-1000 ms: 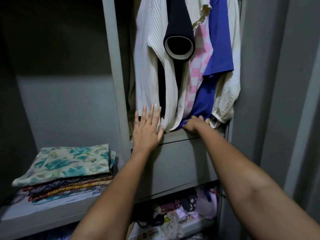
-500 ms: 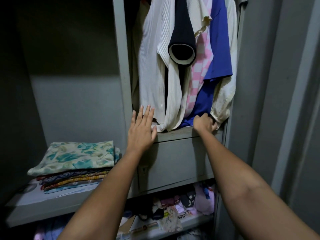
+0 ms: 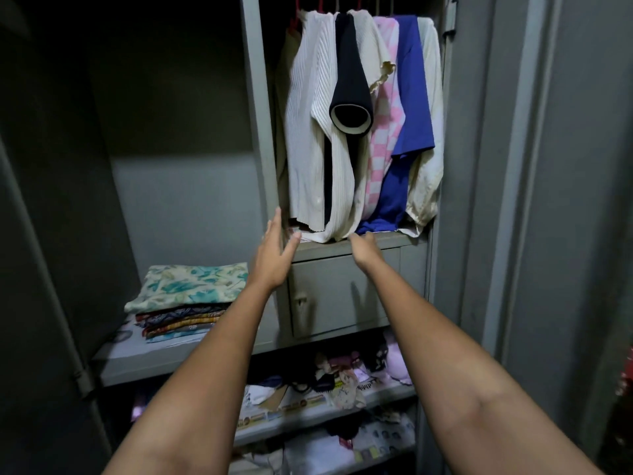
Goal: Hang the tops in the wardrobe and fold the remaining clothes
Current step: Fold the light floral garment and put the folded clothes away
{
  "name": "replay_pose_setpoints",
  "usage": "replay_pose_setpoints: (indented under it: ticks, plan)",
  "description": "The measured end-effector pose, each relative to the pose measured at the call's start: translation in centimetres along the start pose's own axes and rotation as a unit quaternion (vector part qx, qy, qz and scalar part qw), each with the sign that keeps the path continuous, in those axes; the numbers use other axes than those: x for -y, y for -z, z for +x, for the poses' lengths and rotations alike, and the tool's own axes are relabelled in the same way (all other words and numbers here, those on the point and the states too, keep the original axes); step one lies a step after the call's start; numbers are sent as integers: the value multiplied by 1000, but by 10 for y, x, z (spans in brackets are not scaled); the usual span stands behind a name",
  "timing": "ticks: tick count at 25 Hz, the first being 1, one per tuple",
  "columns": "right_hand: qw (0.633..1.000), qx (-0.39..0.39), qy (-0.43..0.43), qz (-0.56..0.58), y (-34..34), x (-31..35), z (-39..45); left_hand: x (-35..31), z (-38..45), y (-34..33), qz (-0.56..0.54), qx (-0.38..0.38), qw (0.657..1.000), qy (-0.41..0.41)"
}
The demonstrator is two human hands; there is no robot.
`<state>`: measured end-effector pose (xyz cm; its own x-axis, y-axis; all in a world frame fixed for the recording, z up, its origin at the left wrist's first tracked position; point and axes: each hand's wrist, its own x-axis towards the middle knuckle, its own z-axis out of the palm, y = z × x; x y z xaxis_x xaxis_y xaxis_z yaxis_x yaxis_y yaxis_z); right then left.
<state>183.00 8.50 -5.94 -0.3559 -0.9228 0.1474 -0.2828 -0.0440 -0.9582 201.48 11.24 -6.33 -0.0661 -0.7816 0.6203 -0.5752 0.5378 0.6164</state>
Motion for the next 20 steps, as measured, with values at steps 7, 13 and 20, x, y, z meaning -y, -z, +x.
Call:
replay_pose_setpoints:
  ticks: [7, 13, 20]
  plan:
    - [981, 161, 36, 105, 27, 12, -99, -51, -75, 51, -240, -125, 952, 144]
    - [959, 272, -20, 72, 18, -32, -170, -56, -193, 85, 73, -273, 936, 208]
    - [918, 392, -11, 54, -17, -21, -251, -60, -318, 201, 318, -530, 719, 318]
